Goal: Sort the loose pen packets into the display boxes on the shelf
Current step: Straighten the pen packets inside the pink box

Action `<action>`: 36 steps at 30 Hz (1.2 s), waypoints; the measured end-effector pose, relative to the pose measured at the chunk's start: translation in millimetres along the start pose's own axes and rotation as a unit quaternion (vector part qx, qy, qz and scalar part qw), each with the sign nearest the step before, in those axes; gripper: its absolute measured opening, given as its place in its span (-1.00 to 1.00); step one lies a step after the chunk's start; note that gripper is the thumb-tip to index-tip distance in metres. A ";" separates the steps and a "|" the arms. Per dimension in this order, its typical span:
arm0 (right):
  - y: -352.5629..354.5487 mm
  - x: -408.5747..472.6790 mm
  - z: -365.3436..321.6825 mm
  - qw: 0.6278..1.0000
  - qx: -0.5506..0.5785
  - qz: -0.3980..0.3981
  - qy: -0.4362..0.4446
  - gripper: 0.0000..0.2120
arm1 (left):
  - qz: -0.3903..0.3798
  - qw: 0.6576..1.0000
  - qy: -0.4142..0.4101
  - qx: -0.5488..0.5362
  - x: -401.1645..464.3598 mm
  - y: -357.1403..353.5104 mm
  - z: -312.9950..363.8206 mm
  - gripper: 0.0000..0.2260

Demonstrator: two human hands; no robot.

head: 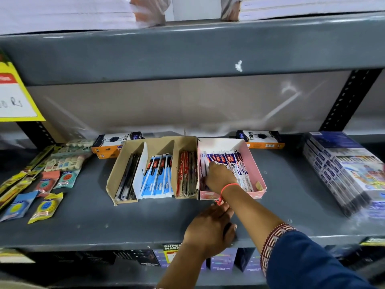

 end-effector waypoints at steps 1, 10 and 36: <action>-1.9 0.7 -1.1 1.000 -0.004 -0.007 -0.001 -0.66 | 0.004 1.000 -0.003 -0.004 0.1 0.8 0.2 -0.66; -9.6 5.5 -10.4 0.999 0.000 -0.029 -0.025 -0.63 | 0.021 1.000 -0.009 -0.009 -0.8 3.7 2.0 -0.69; 3.3 4.3 0.0 0.999 0.023 0.029 -0.039 -0.73 | -0.016 1.000 0.002 -0.015 2.2 -3.2 -4.5 -0.58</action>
Point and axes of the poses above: each hand's wrist, its own x-axis towards the middle knuckle, its own y-axis out of the back of the hand, z = x × y, the point moved 1 cm from there along x, towards the middle knuckle, and after that the axes turned 3 degrees about z, right-handed, at the moved point
